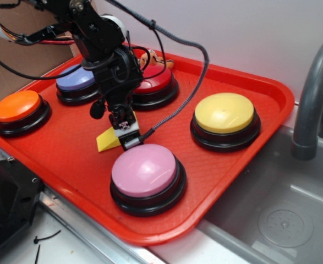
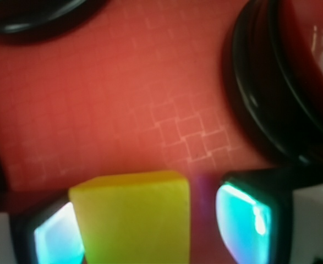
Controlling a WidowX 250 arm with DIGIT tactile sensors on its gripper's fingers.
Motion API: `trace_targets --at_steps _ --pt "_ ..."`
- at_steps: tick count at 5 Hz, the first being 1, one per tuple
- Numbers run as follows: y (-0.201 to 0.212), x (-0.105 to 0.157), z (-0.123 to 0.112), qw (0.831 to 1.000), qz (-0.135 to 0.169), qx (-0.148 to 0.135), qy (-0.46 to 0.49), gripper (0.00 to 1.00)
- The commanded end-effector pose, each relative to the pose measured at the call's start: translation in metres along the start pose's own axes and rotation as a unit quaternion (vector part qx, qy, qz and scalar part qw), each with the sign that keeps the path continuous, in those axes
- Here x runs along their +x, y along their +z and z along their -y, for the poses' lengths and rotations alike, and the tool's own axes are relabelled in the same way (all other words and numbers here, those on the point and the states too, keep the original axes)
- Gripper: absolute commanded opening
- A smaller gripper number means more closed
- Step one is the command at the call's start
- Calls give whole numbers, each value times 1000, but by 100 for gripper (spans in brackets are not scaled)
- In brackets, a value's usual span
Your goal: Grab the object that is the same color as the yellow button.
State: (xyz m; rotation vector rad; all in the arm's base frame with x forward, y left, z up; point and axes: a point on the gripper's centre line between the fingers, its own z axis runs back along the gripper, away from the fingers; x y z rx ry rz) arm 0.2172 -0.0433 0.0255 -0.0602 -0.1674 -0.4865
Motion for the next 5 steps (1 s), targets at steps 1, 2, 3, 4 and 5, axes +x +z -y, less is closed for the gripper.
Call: trace_targets --at_steps 1,2,3,4,5 --pt "6 10 -3 1000 21 14 12 0" --pt "4 11 -2 999 12 32 19 0" --pt "15 14 -1 999 -25 11 40 0" --pt "48 16 -7 991 -80 38 101 0" --pt "92 11 -14 982 -79 47 162 0"
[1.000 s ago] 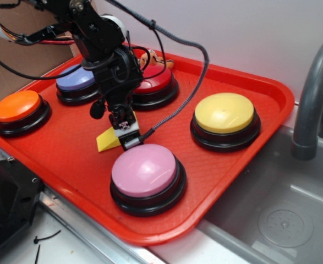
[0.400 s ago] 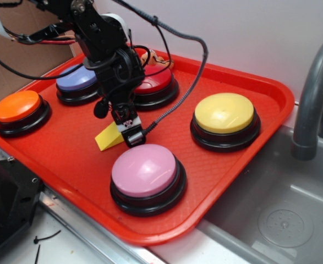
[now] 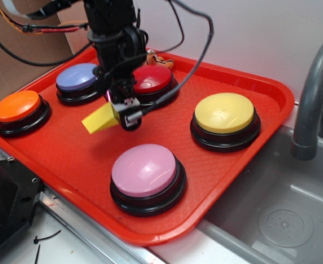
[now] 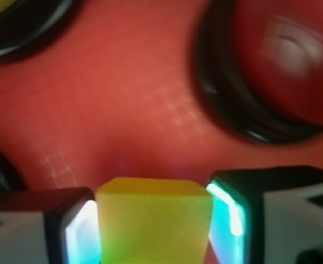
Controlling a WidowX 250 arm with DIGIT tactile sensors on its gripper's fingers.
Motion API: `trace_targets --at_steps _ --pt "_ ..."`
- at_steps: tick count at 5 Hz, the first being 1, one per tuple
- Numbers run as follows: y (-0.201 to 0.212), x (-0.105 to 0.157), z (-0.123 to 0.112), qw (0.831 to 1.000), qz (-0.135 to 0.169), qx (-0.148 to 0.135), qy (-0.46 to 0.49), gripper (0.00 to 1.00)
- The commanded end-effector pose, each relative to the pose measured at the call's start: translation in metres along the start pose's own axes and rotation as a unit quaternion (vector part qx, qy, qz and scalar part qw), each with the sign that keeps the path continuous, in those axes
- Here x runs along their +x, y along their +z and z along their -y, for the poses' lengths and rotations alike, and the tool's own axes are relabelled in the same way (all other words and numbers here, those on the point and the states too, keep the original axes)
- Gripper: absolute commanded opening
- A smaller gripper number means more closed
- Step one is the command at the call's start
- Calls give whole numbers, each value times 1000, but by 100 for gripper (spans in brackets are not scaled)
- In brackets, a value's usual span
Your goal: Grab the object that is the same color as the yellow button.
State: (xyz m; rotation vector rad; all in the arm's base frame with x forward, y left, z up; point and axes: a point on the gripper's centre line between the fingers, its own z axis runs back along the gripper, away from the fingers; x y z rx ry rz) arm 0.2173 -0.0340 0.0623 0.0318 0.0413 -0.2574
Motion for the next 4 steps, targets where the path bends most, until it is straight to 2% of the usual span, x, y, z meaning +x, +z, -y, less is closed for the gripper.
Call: trace_targets --at_steps 1,2,3,4 --pt "102 -23 -17 992 56 -3 112 0" --pt "132 -44 -23 986 83 -18 142 0" --pt "145 -62 -28 979 94 -15 182 0" --pt "137 -60 -31 979 73 -16 190 0"
